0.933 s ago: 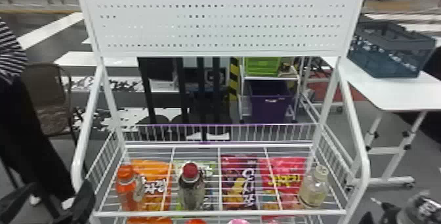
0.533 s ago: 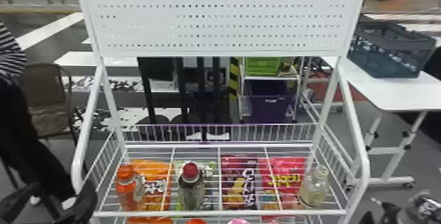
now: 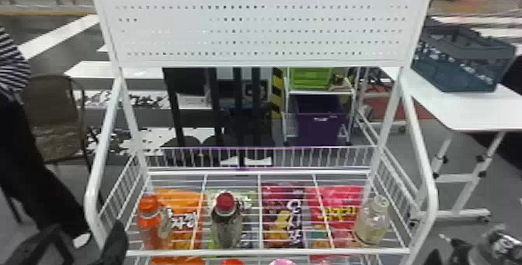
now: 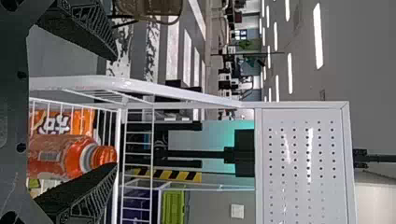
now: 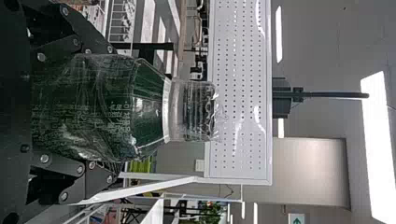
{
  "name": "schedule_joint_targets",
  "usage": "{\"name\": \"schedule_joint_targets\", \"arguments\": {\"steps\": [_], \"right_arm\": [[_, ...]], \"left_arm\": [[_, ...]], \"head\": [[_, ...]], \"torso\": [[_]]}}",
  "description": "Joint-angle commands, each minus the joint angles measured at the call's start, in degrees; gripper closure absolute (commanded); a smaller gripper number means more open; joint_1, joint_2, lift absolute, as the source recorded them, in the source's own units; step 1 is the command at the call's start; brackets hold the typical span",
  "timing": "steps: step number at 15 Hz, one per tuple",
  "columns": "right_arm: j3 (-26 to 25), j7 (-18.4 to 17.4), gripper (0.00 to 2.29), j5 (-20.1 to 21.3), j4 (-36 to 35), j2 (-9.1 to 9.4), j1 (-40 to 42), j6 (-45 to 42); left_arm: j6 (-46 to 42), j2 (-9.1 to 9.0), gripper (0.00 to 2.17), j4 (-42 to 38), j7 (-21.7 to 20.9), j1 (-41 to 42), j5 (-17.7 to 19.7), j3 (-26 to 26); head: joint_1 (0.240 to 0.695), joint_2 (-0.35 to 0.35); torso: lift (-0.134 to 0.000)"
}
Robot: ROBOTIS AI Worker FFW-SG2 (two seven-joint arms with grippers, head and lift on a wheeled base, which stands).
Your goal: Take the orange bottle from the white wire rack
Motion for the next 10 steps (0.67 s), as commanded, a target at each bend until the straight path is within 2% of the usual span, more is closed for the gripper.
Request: {"name": "schedule_joint_targets", "arguments": {"steps": [1,5,10], "right_arm": [[0.0,0.0,1.03,0.0,0.1,0.05,-0.1,0.0],[-0.1,0.0,1.03,-0.4,0.5,0.05,-0.3,0.0],[-0.1,0.0,1.03,-0.4,0.6,0.05,-0.4,0.0]], "left_arm": [[-7.2,0.0,0.08,5.3,0.6,0.2,-0.3,-4.3],[-24.9,0.0,0.08,20.8,3.3,-1.7,-3.2,-13.6],[-38.4,0.0,0.09,37.0,3.8,-9.9,-3.8,-19.1]], "head": [[0.499,0.0],[0.499,0.0],[0.499,0.0]], "torso": [[0.0],[0.0],[0.0]]}}
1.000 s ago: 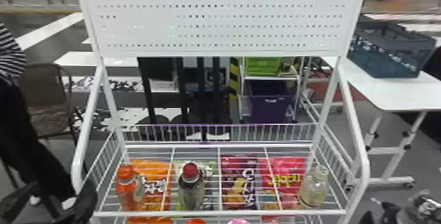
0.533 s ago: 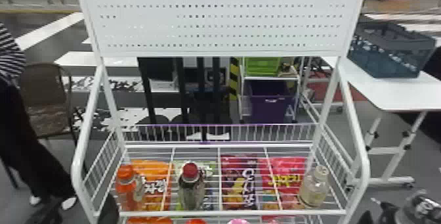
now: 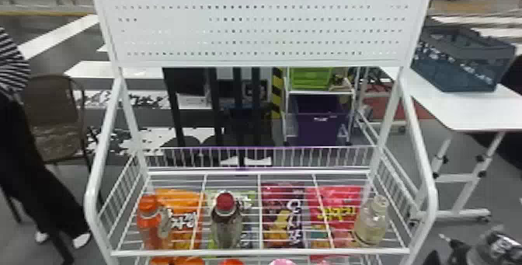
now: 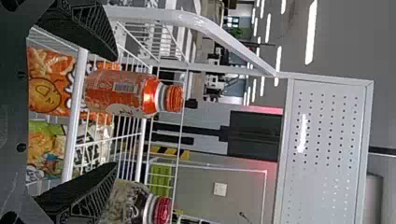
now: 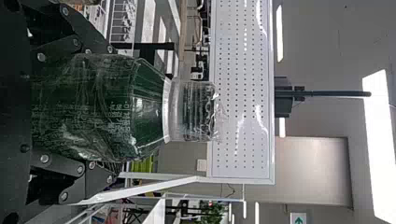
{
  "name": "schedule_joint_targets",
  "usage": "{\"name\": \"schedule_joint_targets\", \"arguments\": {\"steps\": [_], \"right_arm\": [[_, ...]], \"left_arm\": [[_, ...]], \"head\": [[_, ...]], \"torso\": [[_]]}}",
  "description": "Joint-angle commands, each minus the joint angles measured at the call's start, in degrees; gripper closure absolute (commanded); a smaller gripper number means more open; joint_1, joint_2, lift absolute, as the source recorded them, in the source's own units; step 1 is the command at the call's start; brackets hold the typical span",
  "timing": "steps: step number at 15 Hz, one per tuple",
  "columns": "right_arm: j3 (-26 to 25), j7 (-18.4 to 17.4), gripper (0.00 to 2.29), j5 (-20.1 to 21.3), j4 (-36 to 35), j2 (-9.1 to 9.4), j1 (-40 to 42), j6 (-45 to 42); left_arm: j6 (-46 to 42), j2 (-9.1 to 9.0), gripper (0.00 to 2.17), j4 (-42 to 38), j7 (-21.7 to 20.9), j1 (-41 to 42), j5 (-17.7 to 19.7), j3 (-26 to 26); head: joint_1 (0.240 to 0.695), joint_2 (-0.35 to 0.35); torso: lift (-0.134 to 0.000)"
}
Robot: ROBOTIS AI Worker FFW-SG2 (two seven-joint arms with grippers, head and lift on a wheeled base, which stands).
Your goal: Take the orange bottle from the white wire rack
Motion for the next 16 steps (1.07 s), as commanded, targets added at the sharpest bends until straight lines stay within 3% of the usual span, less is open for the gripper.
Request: {"name": "schedule_joint_targets", "arguments": {"steps": [1,10,16], "right_arm": [[-0.1,0.0,1.03,0.0,-0.1,0.05,0.2,-0.2],[-1.4,0.0,1.03,0.0,-0.8,0.05,2.0,-0.5],[-2.1,0.0,1.03,0.1,-1.7,0.05,2.3,0.4]], "left_arm": [[-2.9,0.0,0.09,6.2,0.0,-4.6,0.0,-1.6],[-3.1,0.0,0.09,24.0,0.8,-20.4,0.2,-2.5],[-3.2,0.0,0.09,31.3,-0.3,-27.8,0.8,-2.6]], "head": [[0.499,0.0],[0.499,0.0],[0.499,0.0]], "torso": [[0.0],[0.0],[0.0]]}}
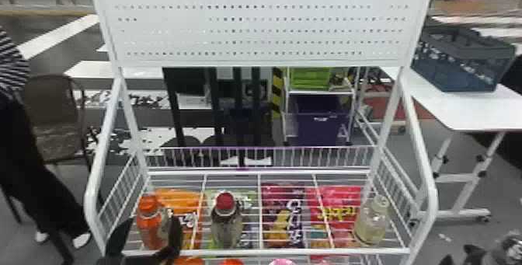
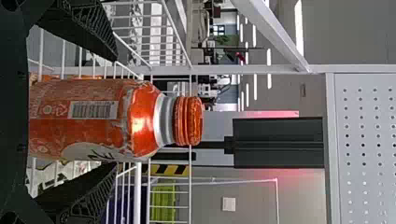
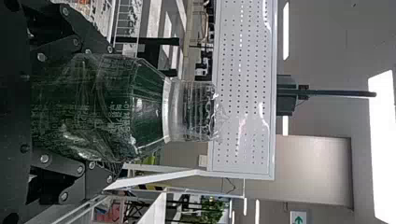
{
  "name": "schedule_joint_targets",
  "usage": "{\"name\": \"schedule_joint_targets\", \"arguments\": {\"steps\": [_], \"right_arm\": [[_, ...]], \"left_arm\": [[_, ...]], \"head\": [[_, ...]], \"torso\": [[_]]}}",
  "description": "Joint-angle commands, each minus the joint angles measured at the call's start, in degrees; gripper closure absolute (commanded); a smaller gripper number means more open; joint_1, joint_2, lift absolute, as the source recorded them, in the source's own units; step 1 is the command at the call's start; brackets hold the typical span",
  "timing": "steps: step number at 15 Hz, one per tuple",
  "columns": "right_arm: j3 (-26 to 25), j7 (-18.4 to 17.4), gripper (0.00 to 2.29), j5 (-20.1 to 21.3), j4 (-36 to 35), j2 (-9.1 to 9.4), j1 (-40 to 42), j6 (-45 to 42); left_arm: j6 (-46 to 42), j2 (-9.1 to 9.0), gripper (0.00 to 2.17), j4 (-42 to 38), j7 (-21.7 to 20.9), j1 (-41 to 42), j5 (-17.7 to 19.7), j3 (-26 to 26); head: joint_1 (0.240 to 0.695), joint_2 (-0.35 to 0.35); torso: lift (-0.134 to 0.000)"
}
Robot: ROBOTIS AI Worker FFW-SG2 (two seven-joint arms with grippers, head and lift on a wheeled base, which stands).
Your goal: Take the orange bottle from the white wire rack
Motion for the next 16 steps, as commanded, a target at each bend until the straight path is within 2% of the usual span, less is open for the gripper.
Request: {"name": "schedule_joint_targets", "arguments": {"steps": [1,2,3,6,8,12,14,16], "right_arm": [[-0.2,0.0,1.03,0.0,-0.1,0.05,0.0,0.4],[-0.3,0.0,1.03,0.0,-0.1,0.05,-0.3,0.8],[-0.3,0.0,1.03,0.0,-0.1,0.05,-0.4,1.3],[-0.3,0.0,1.03,0.0,0.1,0.05,-1.8,3.8],[-0.3,0.1,1.03,0.0,0.2,0.05,-2.9,5.5],[-0.3,0.1,1.03,0.1,0.4,0.05,-4.2,8.0],[-0.3,0.1,1.03,0.1,0.5,0.05,-4.4,8.3],[-0.2,0.1,1.03,0.0,0.4,0.05,-4.6,8.3]], "left_arm": [[-0.2,-0.07,0.4,2.0,-0.2,-1.9,0.1,-0.1],[-1.4,-0.07,1.34,2.1,-0.2,-2.1,0.6,0.0],[-1.6,-0.16,2.15,2.0,0.5,-2.0,0.7,0.1],[-1.4,0.11,2.15,-0.2,-0.2,-1.0,0.7,0.0],[0.3,0.72,2.15,-6.2,0.6,1.9,0.7,0.3],[19.3,2.31,2.15,-29.5,2.1,12.1,0.0,2.9],[27.2,3.18,2.15,-41.8,2.0,18.7,-0.1,6.8],[33.0,3.27,2.15,-51.7,1.0,24.5,0.2,11.6]], "head": [[0.499,0.0],[0.499,0.0],[0.499,0.0],[0.499,0.0],[0.499,0.0],[0.499,0.0],[0.499,0.0],[0.499,0.0]], "torso": [[0.0],[0.0],[0.0],[0.0],[0.0],[0.0],[0.0],[0.0]]}}
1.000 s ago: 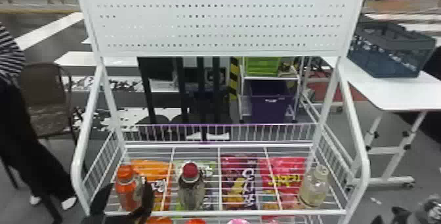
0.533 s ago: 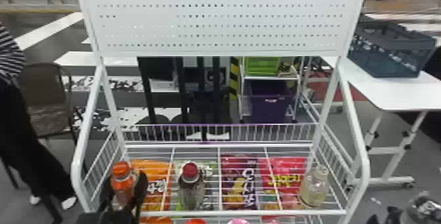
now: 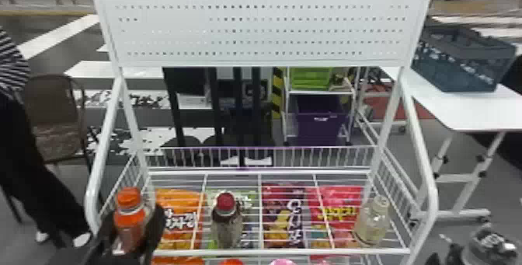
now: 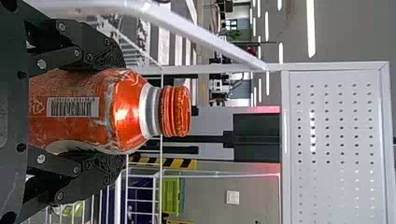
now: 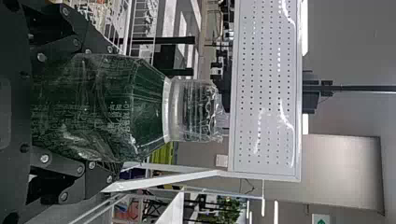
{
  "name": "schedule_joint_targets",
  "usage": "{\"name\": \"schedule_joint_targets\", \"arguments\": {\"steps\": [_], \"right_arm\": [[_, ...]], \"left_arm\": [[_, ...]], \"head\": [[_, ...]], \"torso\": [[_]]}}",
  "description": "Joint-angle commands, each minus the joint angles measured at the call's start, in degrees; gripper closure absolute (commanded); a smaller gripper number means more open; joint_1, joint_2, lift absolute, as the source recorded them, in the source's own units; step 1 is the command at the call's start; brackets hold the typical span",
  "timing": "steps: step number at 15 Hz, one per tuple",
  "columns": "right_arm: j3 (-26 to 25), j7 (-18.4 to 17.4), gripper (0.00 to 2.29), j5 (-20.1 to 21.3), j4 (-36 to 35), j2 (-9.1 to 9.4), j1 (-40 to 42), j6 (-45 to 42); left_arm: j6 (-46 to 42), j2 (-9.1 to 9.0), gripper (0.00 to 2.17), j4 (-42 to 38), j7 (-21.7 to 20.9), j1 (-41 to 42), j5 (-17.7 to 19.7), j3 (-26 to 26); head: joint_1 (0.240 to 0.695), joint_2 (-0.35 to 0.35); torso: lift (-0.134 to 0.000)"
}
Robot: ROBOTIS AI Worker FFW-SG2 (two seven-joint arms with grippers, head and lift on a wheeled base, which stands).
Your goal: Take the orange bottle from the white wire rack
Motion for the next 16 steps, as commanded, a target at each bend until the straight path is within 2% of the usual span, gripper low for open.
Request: {"name": "schedule_joint_targets", "arguments": {"steps": [1,3,5,7,16], "right_arm": [[0.2,0.0,1.03,0.0,-0.1,0.05,-0.1,-0.1],[0.5,0.0,1.03,0.0,-0.1,0.05,-0.3,-0.1],[0.8,0.0,1.03,0.2,-0.2,0.05,-0.4,-0.1],[0.8,0.0,1.03,0.1,-0.3,0.05,-0.3,-0.1],[1.0,0.0,1.03,-0.1,-0.3,0.05,0.1,-0.8]], "left_arm": [[4.8,0.13,2.15,-10.8,-1.1,6.9,0.4,5.8],[4.8,0.04,2.15,-14.4,-1.4,10.5,0.8,9.4],[4.5,-0.22,2.15,-17.0,-2.8,14.1,3.0,12.7],[2.9,-1.1,2.15,-18.9,-3.9,17.2,3.4,14.8],[2.7,-1.72,2.15,-19.9,-4.2,17.5,3.4,14.5]], "head": [[0.499,0.0],[0.499,0.0],[0.499,0.0],[0.499,0.0],[0.499,0.0]], "torso": [[0.0],[0.0],[0.0],[0.0],[0.0]]}}
